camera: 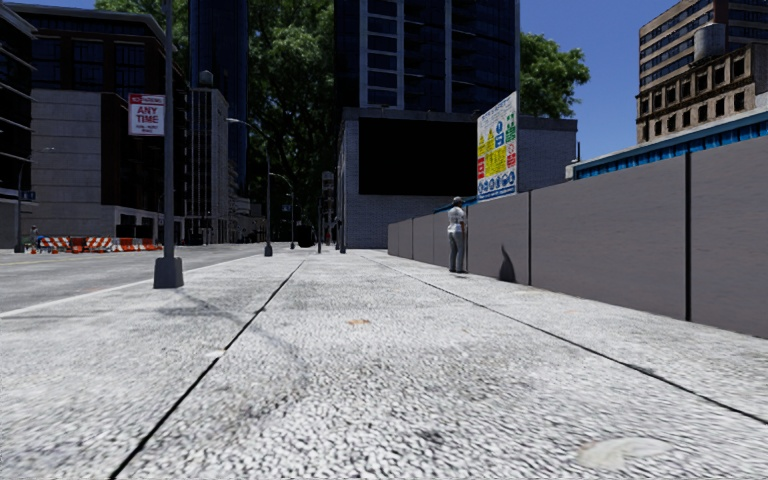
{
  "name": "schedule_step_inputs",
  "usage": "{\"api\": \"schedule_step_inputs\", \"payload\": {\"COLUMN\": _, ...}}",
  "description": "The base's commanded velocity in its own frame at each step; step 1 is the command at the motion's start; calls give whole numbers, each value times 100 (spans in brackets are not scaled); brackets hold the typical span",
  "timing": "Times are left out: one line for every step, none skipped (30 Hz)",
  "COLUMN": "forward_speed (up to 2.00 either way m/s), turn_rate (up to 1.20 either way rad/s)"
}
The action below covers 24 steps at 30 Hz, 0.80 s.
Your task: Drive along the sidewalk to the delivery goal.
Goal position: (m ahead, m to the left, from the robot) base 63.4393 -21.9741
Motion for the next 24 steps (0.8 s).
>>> {"api": "schedule_step_inputs", "payload": {"forward_speed": 187, "turn_rate": 0}}
{"api": "schedule_step_inputs", "payload": {"forward_speed": 187, "turn_rate": 0}}
{"api": "schedule_step_inputs", "payload": {"forward_speed": 187, "turn_rate": 0}}
{"api": "schedule_step_inputs", "payload": {"forward_speed": 187, "turn_rate": 0}}
{"api": "schedule_step_inputs", "payload": {"forward_speed": 187, "turn_rate": 0}}
{"api": "schedule_step_inputs", "payload": {"forward_speed": 187, "turn_rate": 0}}
{"api": "schedule_step_inputs", "payload": {"forward_speed": 187, "turn_rate": 0}}
{"api": "schedule_step_inputs", "payload": {"forward_speed": 187, "turn_rate": 0}}
{"api": "schedule_step_inputs", "payload": {"forward_speed": 187, "turn_rate": 0}}
{"api": "schedule_step_inputs", "payload": {"forward_speed": 188, "turn_rate": 0}}
{"api": "schedule_step_inputs", "payload": {"forward_speed": 188, "turn_rate": 0}}
{"api": "schedule_step_inputs", "payload": {"forward_speed": 188, "turn_rate": 0}}
{"api": "schedule_step_inputs", "payload": {"forward_speed": 188, "turn_rate": 0}}
{"api": "schedule_step_inputs", "payload": {"forward_speed": 188, "turn_rate": 0}}
{"api": "schedule_step_inputs", "payload": {"forward_speed": 188, "turn_rate": 0}}
{"api": "schedule_step_inputs", "payload": {"forward_speed": 188, "turn_rate": 0}}
{"api": "schedule_step_inputs", "payload": {"forward_speed": 188, "turn_rate": 0}}
{"api": "schedule_step_inputs", "payload": {"forward_speed": 188, "turn_rate": 0}}
{"api": "schedule_step_inputs", "payload": {"forward_speed": 188, "turn_rate": 6}}
{"api": "schedule_step_inputs", "payload": {"forward_speed": 188, "turn_rate": 26}}
{"api": "schedule_step_inputs", "payload": {"forward_speed": 188, "turn_rate": 71}}
{"api": "schedule_step_inputs", "payload": {"forward_speed": 188, "turn_rate": 97}}
{"api": "schedule_step_inputs", "payload": {"forward_speed": 188, "turn_rate": 111}}
{"api": "schedule_step_inputs", "payload": {"forward_speed": 188, "turn_rate": 116}}
